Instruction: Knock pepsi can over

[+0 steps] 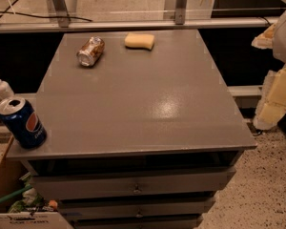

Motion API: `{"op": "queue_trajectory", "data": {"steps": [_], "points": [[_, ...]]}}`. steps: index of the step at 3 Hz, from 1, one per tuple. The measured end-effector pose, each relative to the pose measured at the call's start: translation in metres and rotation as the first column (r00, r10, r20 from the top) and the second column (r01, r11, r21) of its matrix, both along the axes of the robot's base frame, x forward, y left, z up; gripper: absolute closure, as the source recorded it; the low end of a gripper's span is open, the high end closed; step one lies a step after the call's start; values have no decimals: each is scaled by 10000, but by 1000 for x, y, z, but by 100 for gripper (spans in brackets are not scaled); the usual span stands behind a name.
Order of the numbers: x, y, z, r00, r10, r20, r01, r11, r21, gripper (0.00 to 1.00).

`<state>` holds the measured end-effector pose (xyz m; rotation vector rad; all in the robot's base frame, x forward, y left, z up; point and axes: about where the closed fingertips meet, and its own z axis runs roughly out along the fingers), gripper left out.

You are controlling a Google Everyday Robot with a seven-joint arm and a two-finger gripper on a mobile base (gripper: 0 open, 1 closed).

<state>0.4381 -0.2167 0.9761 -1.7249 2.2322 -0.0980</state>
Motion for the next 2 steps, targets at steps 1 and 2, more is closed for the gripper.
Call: {"op": "queue_trajectory", "data": {"steps": [1, 2], "points": [[0, 0, 0, 10000, 0, 2, 0, 10000, 0, 0], [-3, 3, -4, 9999, 18, -136, -9, 9979, 655, 0]]}}
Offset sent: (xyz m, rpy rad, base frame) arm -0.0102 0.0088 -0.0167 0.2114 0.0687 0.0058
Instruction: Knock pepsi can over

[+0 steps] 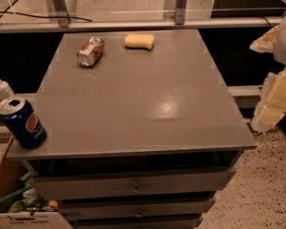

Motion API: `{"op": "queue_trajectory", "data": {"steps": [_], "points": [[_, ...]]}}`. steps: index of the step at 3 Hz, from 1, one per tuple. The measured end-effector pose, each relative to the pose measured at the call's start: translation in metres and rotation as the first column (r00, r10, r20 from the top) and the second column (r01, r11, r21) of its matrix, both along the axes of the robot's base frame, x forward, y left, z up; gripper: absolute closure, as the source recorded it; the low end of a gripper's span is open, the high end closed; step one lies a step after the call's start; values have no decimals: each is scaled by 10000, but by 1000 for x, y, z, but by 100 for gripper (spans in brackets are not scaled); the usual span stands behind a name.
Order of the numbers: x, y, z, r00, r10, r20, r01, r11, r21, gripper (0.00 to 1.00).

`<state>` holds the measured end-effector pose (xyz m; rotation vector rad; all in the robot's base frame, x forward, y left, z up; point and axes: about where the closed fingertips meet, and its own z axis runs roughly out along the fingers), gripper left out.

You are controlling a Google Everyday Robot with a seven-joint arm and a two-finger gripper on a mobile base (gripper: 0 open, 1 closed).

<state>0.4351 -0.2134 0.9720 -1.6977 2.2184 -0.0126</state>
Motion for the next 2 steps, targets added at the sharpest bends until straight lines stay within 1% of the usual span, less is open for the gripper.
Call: {"op": "queue_trajectory", "data": {"steps": [1, 2], "points": [[-8, 12, -18, 9997, 61, -254, -21, 9880, 1543, 0], [-17, 43, -30, 9984, 493, -277, -371, 9407, 3371, 0]]}}
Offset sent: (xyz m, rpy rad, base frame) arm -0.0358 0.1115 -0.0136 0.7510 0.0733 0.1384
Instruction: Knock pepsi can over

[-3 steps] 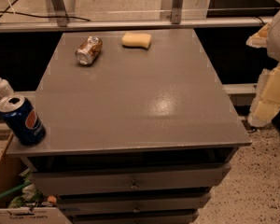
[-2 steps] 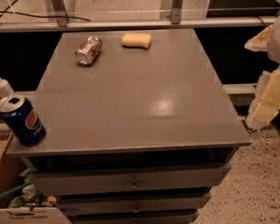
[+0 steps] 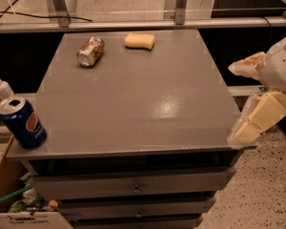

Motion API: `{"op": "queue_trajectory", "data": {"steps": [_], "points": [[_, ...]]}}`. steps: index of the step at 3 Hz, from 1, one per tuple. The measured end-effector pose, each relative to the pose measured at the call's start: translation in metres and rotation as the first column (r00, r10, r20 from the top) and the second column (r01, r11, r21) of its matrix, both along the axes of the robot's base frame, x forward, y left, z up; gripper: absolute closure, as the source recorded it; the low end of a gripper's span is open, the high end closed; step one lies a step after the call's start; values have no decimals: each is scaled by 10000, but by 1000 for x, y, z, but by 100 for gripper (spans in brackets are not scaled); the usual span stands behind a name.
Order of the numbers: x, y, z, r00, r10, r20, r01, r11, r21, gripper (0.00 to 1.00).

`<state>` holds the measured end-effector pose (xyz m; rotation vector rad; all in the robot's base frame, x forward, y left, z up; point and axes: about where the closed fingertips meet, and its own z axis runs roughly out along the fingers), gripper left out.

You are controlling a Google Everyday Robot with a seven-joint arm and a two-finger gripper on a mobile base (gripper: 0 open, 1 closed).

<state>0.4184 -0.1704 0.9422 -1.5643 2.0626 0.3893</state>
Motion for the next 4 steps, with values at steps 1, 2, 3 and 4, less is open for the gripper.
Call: {"op": "queue_trajectory", "data": {"steps": [1, 2, 3, 4], "points": [[-11, 47, -7, 9981, 608, -41, -589, 9801, 1896, 0], [-18, 69, 10, 9965, 839, -39, -795, 9574, 2776, 0], [-15, 60, 4, 9973, 732, -20, -707, 9703, 2314, 0], [-19, 60, 10, 9941, 1014, 392, -1086, 9447, 3095, 0]]}}
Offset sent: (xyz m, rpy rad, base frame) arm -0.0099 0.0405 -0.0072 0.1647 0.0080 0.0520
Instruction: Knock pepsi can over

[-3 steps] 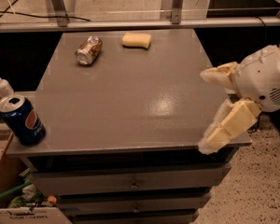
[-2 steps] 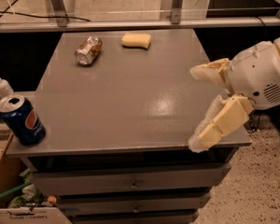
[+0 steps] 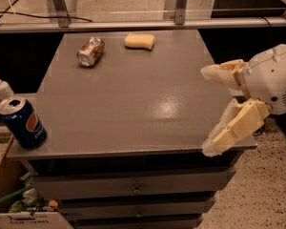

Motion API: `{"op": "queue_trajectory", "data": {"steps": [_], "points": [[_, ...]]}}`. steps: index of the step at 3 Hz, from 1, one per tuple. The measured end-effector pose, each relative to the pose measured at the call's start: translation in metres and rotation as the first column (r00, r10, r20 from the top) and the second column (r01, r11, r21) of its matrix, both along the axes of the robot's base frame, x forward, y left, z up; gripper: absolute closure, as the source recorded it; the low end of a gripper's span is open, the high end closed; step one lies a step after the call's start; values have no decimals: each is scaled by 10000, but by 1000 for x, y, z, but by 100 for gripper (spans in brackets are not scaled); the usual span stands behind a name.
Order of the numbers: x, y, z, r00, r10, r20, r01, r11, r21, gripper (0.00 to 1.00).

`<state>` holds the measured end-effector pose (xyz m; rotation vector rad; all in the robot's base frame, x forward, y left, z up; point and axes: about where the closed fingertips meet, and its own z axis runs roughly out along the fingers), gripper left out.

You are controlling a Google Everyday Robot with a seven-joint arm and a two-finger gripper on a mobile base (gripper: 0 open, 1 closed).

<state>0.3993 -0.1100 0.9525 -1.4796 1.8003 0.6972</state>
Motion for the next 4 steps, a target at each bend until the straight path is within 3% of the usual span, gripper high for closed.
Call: {"op": "queue_trajectory", "data": {"steps": [1, 2, 3, 4], "points": [[2, 40, -24, 9986, 507, 144, -522, 9889, 1391, 0], [24, 103, -58, 9961, 795, 392, -875, 9524, 2922, 0], [42, 109, -57, 9966, 253, 786, -478, 9530, 2993, 0], [42, 108, -57, 9967, 246, 778, -468, 9534, 2982, 0]]}}
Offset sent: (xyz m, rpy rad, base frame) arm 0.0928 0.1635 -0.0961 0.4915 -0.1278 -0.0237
